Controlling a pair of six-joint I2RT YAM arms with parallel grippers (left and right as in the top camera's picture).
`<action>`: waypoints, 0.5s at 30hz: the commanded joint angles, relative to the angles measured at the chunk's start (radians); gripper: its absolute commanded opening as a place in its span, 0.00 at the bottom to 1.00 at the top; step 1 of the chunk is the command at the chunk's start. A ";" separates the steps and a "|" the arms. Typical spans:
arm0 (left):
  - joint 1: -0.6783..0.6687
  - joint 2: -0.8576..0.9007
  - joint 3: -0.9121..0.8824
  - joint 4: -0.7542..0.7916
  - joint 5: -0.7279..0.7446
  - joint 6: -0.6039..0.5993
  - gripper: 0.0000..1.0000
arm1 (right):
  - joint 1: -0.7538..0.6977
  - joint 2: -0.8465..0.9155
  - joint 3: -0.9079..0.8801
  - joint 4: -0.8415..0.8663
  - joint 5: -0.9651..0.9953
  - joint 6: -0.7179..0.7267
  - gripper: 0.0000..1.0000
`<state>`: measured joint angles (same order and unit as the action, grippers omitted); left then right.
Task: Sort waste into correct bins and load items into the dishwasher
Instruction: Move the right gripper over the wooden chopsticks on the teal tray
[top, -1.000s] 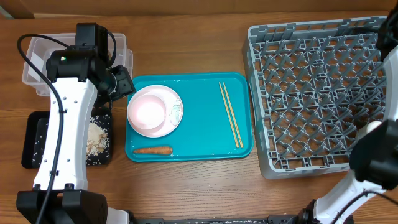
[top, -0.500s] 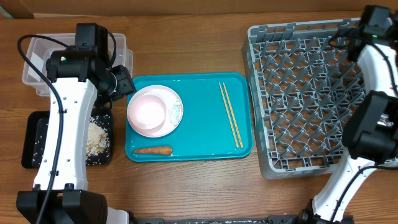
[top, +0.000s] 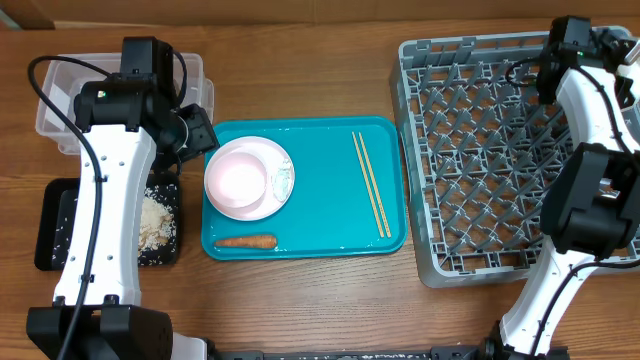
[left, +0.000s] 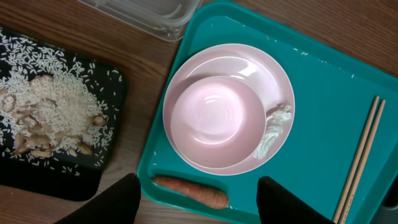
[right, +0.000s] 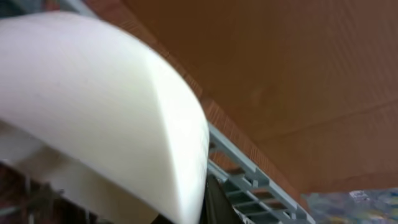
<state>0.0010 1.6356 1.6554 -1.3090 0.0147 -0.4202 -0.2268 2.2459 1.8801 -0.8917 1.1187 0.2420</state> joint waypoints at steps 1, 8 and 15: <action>0.003 -0.017 0.003 0.005 0.004 -0.014 0.63 | 0.049 0.004 -0.011 -0.103 -0.182 0.066 0.04; 0.003 -0.017 0.003 0.005 0.000 -0.003 0.63 | 0.100 -0.025 -0.011 -0.224 -0.225 0.107 0.32; 0.003 -0.018 0.003 0.004 0.000 0.025 0.63 | 0.121 -0.212 0.004 -0.255 -0.525 0.025 0.61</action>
<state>0.0010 1.6356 1.6554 -1.3087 0.0143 -0.4129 -0.1112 2.1891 1.8706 -1.1469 0.7792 0.3290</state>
